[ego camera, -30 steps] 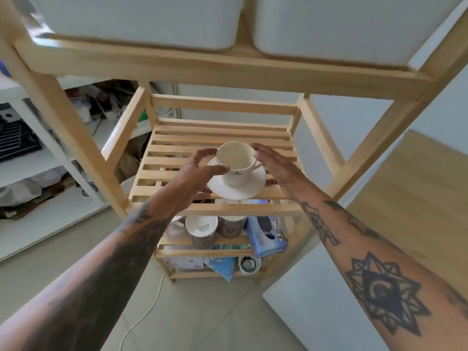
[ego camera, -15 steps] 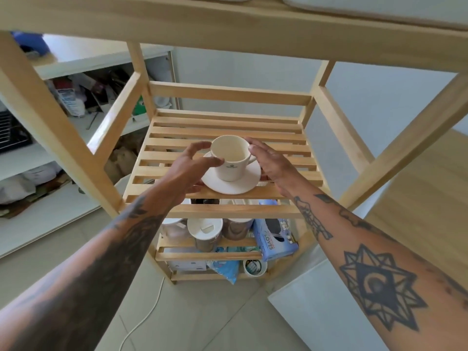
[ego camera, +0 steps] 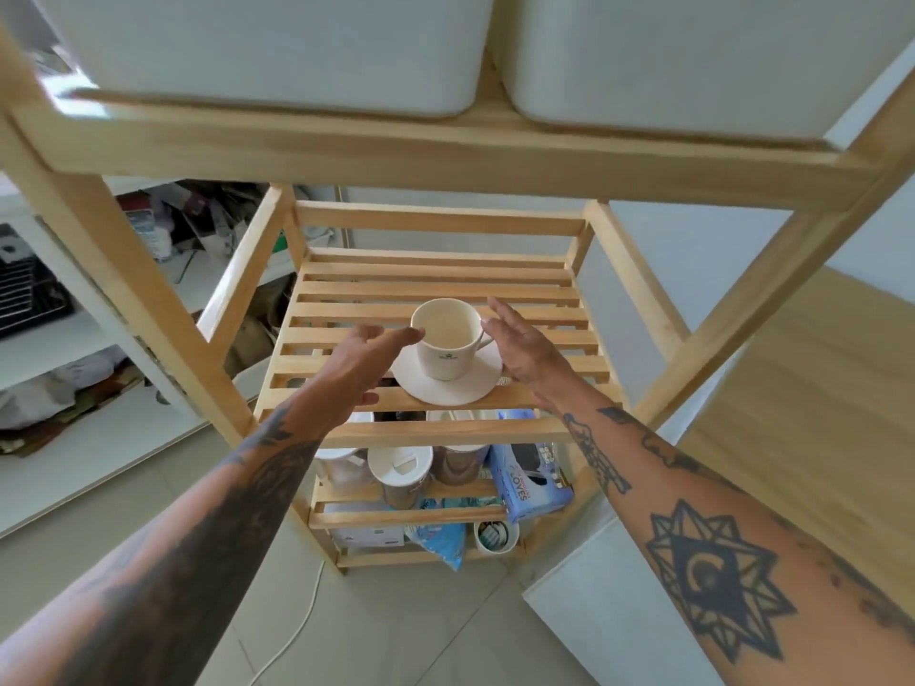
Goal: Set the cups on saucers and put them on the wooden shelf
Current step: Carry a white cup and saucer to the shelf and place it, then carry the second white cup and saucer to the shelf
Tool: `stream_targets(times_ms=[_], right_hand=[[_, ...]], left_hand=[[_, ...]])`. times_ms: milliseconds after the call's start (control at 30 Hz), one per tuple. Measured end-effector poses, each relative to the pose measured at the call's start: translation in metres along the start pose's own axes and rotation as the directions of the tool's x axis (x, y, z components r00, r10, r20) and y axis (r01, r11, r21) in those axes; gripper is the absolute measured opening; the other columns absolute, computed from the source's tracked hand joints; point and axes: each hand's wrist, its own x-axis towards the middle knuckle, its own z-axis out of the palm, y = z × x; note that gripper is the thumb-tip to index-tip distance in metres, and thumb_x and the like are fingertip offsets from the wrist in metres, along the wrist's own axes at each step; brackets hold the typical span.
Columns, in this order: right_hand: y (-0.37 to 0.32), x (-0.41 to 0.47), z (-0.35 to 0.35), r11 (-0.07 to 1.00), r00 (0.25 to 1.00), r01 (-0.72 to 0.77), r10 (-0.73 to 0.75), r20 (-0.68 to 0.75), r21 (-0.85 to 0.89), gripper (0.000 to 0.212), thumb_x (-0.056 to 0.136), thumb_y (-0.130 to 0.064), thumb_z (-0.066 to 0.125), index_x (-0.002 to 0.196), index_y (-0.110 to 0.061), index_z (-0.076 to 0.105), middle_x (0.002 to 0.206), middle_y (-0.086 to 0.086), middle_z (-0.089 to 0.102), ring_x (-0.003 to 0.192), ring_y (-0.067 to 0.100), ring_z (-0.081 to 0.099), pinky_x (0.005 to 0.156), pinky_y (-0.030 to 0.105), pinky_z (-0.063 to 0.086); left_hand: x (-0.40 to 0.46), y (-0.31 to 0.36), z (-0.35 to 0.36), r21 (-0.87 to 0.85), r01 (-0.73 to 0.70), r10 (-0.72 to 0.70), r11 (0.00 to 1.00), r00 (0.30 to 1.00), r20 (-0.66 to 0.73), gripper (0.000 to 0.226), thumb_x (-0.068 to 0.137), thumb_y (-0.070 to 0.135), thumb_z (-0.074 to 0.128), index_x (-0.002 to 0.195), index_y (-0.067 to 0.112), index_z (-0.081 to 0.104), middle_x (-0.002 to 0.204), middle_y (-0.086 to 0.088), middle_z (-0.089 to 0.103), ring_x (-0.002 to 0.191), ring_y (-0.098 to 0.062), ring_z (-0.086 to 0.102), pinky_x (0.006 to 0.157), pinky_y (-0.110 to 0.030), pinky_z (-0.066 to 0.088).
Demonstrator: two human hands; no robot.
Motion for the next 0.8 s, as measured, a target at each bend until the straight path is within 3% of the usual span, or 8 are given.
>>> stream_targets(times_ms=[100,200,267,300,400,500,633,800], right_hand=[[-0.019,-0.023,-0.009,1.0,1.0,-0.01,0.01,-0.007,0.006,0.052,0.099,-0.045,0.048,0.15,-0.042,0.038,0.159,-0.003,0.038,0.132,0.015,0.044,0.108,0.039,0.041],[-0.041,-0.055,-0.021,0.998,0.999,-0.024,0.026,-0.038,0.051,0.05,0.1,-0.043,0.048,0.15,-0.038,0.04,0.152,-0.004,0.047,0.114,0.008,0.049,0.095,0.032,0.043],[-0.055,-0.083,-0.032,0.998,0.998,-0.023,0.026,-0.055,0.052,0.048,0.101,-0.044,0.047,0.148,-0.04,0.042,0.146,-0.007,0.052,0.101,-0.001,0.054,0.089,0.03,0.044],[-0.06,-0.098,-0.038,0.998,0.998,-0.019,0.022,-0.061,0.052,0.047,0.1,-0.045,0.047,0.147,-0.041,0.043,0.146,-0.008,0.052,0.102,-0.001,0.055,0.091,0.031,0.045],[-0.071,-0.148,-0.064,0.998,0.997,-0.001,0.006,-0.081,0.062,0.046,0.1,-0.049,0.047,0.146,-0.044,0.044,0.153,-0.01,0.044,0.133,0.015,0.048,0.111,0.04,0.041],[-0.074,-0.205,-0.099,0.999,0.994,0.017,-0.012,-0.112,0.046,0.046,0.1,-0.049,0.045,0.146,-0.043,0.044,0.155,-0.011,0.041,0.137,0.015,0.043,0.115,0.044,0.037],[-0.062,-0.288,-0.167,0.999,0.961,0.033,-0.026,-0.275,0.02,0.044,0.101,-0.044,0.047,0.144,-0.037,0.05,0.149,-0.007,0.049,0.118,0.007,0.048,0.108,0.036,0.043],[-0.027,-0.384,-0.265,0.998,0.862,-0.051,0.062,-0.504,0.034,0.044,0.1,-0.043,0.049,0.142,-0.031,0.054,0.147,-0.005,0.053,0.132,0.018,0.05,0.111,0.04,0.044]], left_hand=[[-0.022,0.011,-0.007,0.031,-0.015,0.016,0.999,1.0,-0.024,0.07,0.084,0.061,0.065,0.139,0.018,0.049,0.134,-0.004,0.053,0.109,-0.025,0.049,0.089,-0.044,0.045],[-0.053,0.032,-0.006,0.036,-0.043,0.045,0.998,0.997,-0.058,0.054,0.087,0.057,0.064,0.125,0.02,0.055,0.121,-0.002,0.054,0.107,-0.025,0.052,0.087,-0.041,0.046],[-0.079,0.049,0.001,0.032,-0.065,0.067,0.997,0.995,-0.069,0.051,0.088,0.055,0.065,0.126,0.022,0.055,0.118,-0.003,0.054,0.107,-0.026,0.053,0.087,-0.041,0.047],[-0.092,0.057,0.006,0.034,-0.078,0.08,0.996,0.994,-0.072,0.05,0.089,0.054,0.065,0.126,0.022,0.056,0.119,-0.004,0.054,0.109,-0.027,0.053,0.088,-0.042,0.049],[-0.139,0.08,0.032,0.026,-0.116,0.117,0.993,0.991,-0.061,0.049,0.089,0.051,0.066,0.125,0.019,0.059,0.122,-0.008,0.057,0.113,-0.031,0.056,0.086,-0.041,0.051],[-0.185,0.097,0.072,0.021,-0.127,0.127,0.992,0.992,-0.005,0.044,0.087,0.048,0.07,0.116,0.015,0.064,0.118,-0.011,0.063,0.105,-0.029,0.06,0.083,-0.04,0.054],[-0.239,0.113,0.15,0.042,-0.171,0.164,0.984,0.978,0.127,0.049,0.085,0.048,0.072,0.119,0.013,0.065,0.104,-0.008,0.061,0.092,-0.026,0.058,0.076,-0.037,0.053],[-0.296,0.133,0.262,0.068,-0.226,0.191,0.972,0.923,0.333,0.042,0.084,0.049,0.073,0.111,0.018,0.064,0.11,-0.007,0.062,0.092,-0.025,0.061,0.071,-0.034,0.055]])
